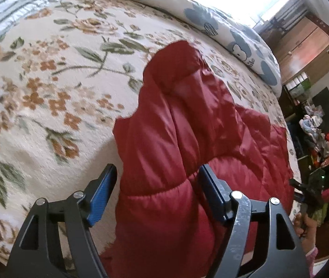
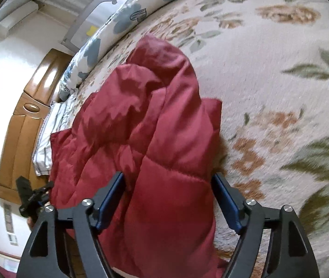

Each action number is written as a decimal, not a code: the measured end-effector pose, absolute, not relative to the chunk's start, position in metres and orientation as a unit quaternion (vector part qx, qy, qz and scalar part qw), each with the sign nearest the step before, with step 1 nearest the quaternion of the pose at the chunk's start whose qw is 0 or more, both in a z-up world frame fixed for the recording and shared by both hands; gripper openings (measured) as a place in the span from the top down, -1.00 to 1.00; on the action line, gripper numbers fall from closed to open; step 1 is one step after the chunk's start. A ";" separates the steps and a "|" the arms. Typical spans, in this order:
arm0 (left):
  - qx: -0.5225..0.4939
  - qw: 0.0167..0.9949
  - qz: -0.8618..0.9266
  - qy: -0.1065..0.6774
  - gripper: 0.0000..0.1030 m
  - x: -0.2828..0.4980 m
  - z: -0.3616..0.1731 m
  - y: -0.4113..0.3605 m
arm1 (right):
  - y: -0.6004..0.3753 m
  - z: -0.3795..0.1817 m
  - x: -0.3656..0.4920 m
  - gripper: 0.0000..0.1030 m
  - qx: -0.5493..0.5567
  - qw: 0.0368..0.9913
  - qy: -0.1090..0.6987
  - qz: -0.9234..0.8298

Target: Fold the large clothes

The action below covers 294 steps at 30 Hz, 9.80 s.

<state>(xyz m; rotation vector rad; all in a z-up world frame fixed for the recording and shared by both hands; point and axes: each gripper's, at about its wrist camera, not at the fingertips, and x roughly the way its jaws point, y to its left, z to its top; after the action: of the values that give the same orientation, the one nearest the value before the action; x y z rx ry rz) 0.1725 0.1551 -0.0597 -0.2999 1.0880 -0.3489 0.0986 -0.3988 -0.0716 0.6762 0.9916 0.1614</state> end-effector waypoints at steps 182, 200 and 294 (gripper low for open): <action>0.084 0.857 -0.107 0.497 -0.38 0.134 -0.048 -0.015 | -0.270 -0.069 0.105 -0.57 0.076 0.894 0.442 0.026; 0.070 0.843 -0.107 0.522 -0.56 0.157 -0.082 -0.002 | -0.271 -0.073 0.106 -0.59 0.078 0.894 0.441 0.025; 0.123 0.857 -0.101 0.489 -0.61 0.078 -0.007 0.010 | -0.236 0.003 0.048 -0.90 0.060 0.893 0.434 0.106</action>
<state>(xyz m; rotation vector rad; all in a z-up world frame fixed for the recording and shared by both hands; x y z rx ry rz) 0.0782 0.0103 -0.0075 0.2587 1.0279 -0.2127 0.0477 -0.2359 0.0033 0.1247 0.9007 0.2205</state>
